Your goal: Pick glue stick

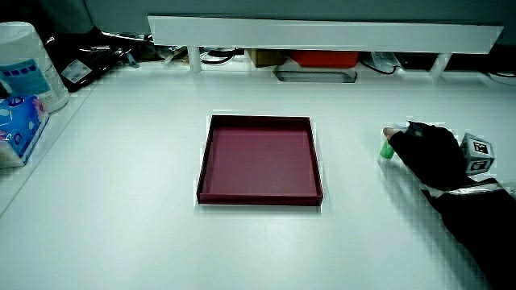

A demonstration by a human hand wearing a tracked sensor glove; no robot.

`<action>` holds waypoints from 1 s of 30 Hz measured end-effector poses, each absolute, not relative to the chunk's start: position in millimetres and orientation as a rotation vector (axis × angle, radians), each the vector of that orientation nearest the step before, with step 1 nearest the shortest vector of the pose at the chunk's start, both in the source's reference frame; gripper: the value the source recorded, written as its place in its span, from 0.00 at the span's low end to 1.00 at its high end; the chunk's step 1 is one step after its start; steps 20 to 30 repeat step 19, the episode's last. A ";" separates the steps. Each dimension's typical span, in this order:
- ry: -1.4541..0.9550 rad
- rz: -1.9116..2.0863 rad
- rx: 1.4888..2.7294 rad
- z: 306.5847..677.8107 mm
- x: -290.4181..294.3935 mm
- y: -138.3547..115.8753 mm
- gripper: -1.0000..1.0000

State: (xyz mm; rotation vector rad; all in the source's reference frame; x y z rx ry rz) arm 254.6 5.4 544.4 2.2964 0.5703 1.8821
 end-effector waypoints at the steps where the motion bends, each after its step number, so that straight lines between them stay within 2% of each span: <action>1: 0.557 1.879 2.312 544.4 255.3 5.2 1.00; 9: 0.386 1.841 2.371 514.6 240.3 -4.8 1.00; 19: 0.105 1.907 2.324 473.9 193.0 -23.3 1.00; 30: 0.105 1.907 2.324 473.9 193.0 -23.3 1.00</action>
